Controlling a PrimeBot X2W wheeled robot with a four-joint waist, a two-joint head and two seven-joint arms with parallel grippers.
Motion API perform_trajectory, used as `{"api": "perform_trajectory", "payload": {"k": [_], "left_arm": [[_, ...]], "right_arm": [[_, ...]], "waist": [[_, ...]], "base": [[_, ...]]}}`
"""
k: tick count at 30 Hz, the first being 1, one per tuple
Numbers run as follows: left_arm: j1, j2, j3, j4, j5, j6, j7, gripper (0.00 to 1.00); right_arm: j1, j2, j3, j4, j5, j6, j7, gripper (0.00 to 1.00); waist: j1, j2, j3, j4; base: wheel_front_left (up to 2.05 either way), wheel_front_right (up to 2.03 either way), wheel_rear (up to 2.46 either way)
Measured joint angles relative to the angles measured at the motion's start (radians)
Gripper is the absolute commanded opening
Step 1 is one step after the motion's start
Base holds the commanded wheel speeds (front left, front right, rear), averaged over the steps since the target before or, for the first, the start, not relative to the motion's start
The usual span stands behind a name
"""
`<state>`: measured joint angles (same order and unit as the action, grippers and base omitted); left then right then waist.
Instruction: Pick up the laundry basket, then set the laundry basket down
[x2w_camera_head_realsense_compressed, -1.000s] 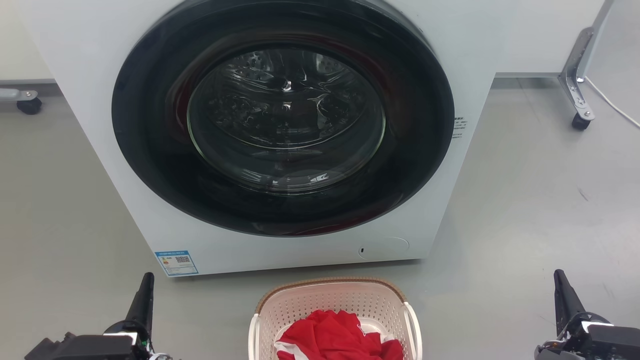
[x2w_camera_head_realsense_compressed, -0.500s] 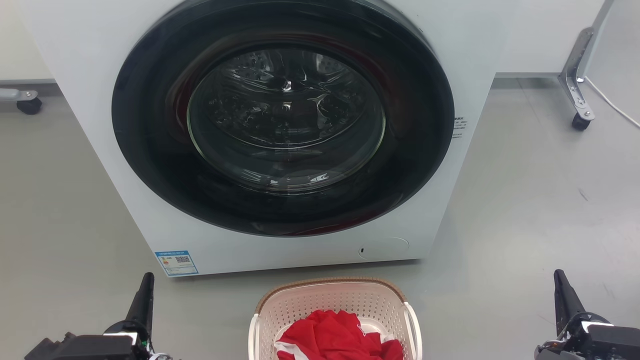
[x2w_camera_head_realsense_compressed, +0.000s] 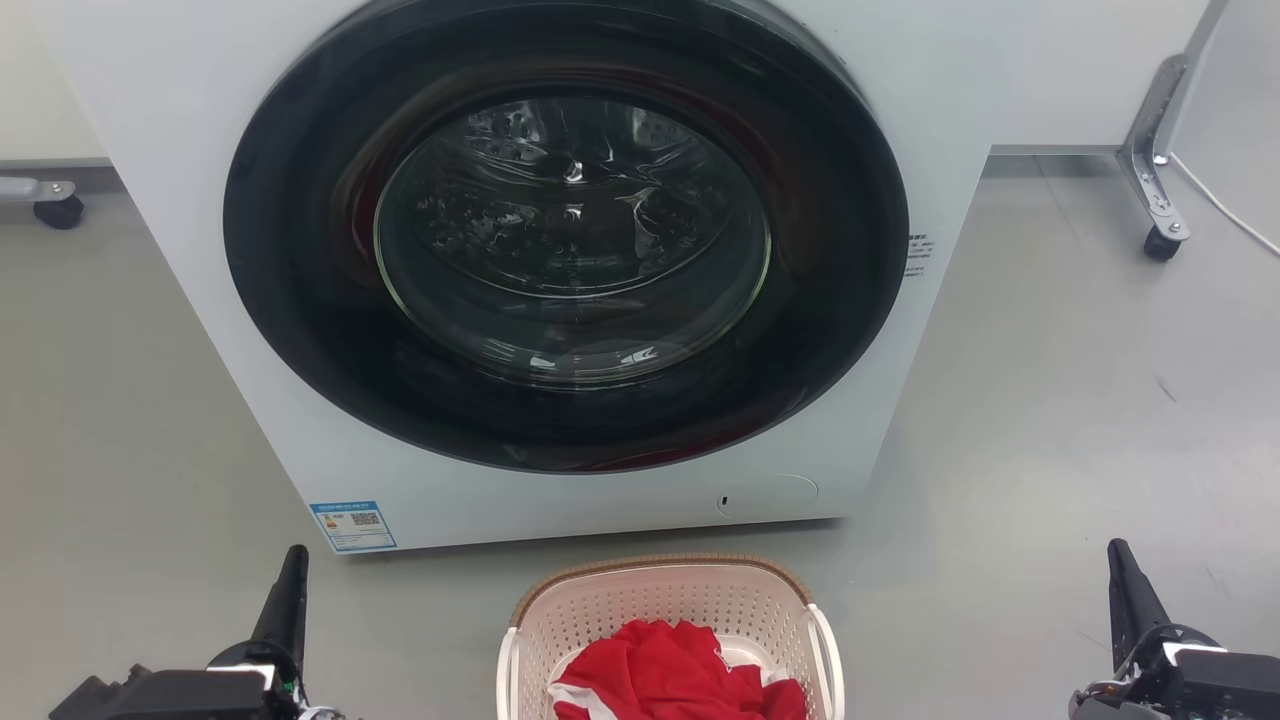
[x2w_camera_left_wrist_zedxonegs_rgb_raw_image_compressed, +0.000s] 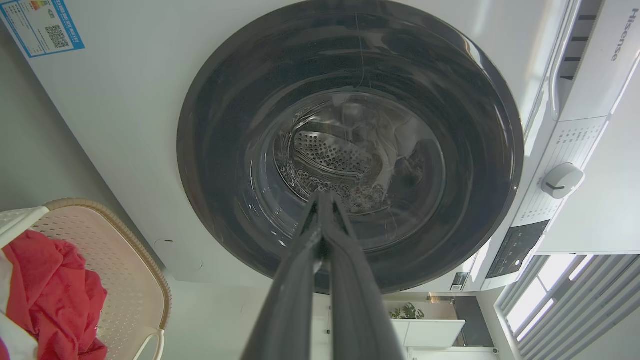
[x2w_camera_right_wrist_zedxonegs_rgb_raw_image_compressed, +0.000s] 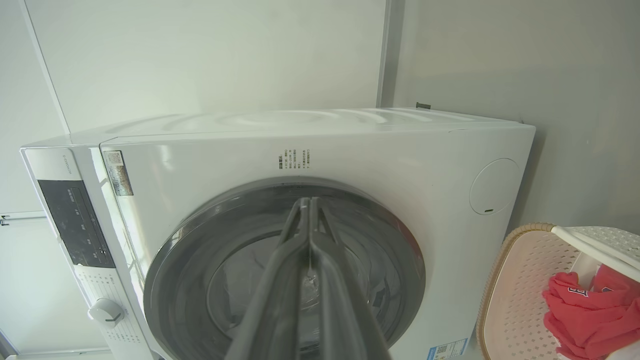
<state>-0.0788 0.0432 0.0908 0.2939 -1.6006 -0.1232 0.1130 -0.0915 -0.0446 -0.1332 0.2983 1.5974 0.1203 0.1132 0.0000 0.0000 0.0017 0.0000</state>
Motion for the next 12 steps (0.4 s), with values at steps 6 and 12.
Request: {"api": "perform_trajectory", "payload": {"k": [6, 12], "left_arm": [[0.000, 0.000, 0.000, 0.000, 0.000, 0.000, 0.000, 0.00], [0.000, 0.000, 0.000, 0.000, 0.000, 0.000, 0.000, 0.00]], "right_arm": [[0.000, 0.000, 0.000, 0.000, 0.000, 0.000, 0.000, 0.00], [0.000, 0.000, 0.000, 0.000, 0.000, 0.000, 0.000, 0.00]], "waist": [[0.0000, 0.0000, 0.000, 0.000], [0.0000, 0.0000, 0.000, 0.000]], "base": [[0.00, 0.00, 0.00], [0.00, 0.00, 0.00]]}}
